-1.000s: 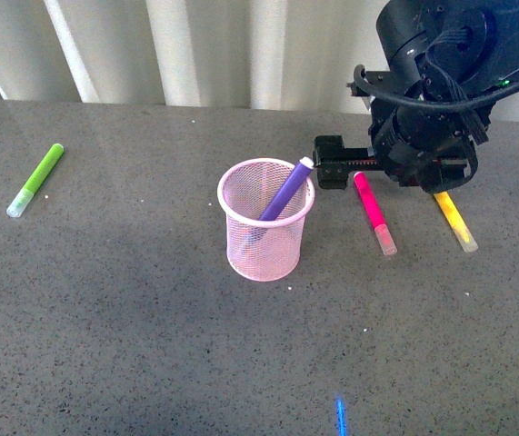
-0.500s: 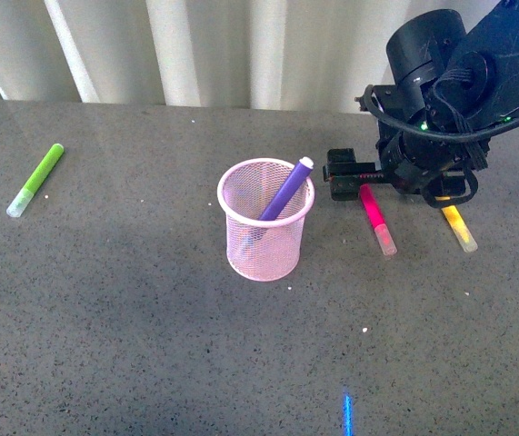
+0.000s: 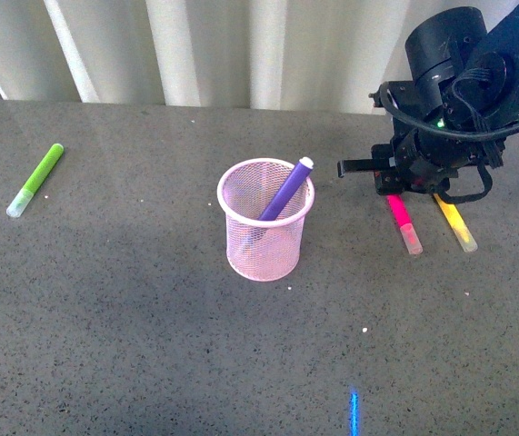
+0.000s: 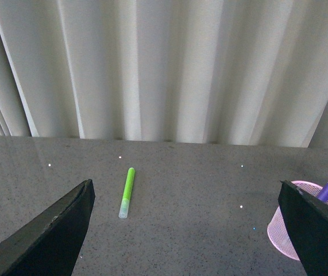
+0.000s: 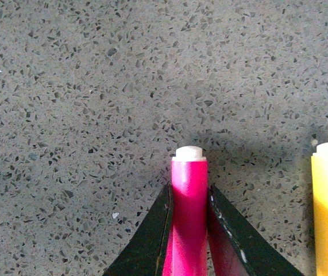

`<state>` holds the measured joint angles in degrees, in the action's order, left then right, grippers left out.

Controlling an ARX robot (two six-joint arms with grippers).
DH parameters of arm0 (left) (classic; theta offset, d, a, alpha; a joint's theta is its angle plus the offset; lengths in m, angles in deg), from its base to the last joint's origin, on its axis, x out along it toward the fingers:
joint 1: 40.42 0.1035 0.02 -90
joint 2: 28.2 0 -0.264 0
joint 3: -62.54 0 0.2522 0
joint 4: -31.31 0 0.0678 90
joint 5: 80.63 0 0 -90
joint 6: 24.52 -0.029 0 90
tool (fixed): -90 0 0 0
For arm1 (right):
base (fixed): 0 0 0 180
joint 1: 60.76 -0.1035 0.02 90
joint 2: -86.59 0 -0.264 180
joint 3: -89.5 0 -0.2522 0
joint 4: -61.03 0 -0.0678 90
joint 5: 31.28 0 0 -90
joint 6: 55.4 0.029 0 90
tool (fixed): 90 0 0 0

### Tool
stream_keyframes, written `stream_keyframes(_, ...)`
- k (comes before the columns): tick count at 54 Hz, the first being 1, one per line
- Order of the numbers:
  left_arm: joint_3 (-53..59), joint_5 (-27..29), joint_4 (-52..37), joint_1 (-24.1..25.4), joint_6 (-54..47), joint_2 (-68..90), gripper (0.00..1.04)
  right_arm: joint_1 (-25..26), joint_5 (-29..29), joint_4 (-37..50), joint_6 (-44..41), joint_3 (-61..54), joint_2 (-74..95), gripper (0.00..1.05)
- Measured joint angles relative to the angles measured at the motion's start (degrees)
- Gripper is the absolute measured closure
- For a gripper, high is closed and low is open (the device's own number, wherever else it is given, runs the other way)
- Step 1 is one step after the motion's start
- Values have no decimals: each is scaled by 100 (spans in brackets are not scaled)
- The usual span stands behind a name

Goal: Insert purple and pink pens into pink cup

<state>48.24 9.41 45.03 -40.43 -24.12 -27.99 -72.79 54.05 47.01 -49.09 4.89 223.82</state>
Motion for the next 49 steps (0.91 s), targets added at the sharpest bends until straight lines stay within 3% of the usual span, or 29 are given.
stream_keyframes(17, 0, -2, 0, 0, 0, 0, 7, 39, 474, 658, 269, -560, -400, 94)
stream_keyframes(29, 0, -2, 0, 0, 0, 0, 7, -37, 1078, 2286, 610, -1731, -1818, 94)
stream_keyframes(37, 0, 0, 0, 0, -2, 0, 7, -358, 2149, 3877, 1056, -3230, -4140, 94)
stream_keyframes(43, 0, 0, 0, 0, -2, 0, 7, -730, 2785, 4542, 1327, -4304, -5768, 94)
stream_keyframes(49, 0, 0, 0, 0, -2, 0, 7, -933, 2732, 4865, 1217, -4839, -6059, 94)
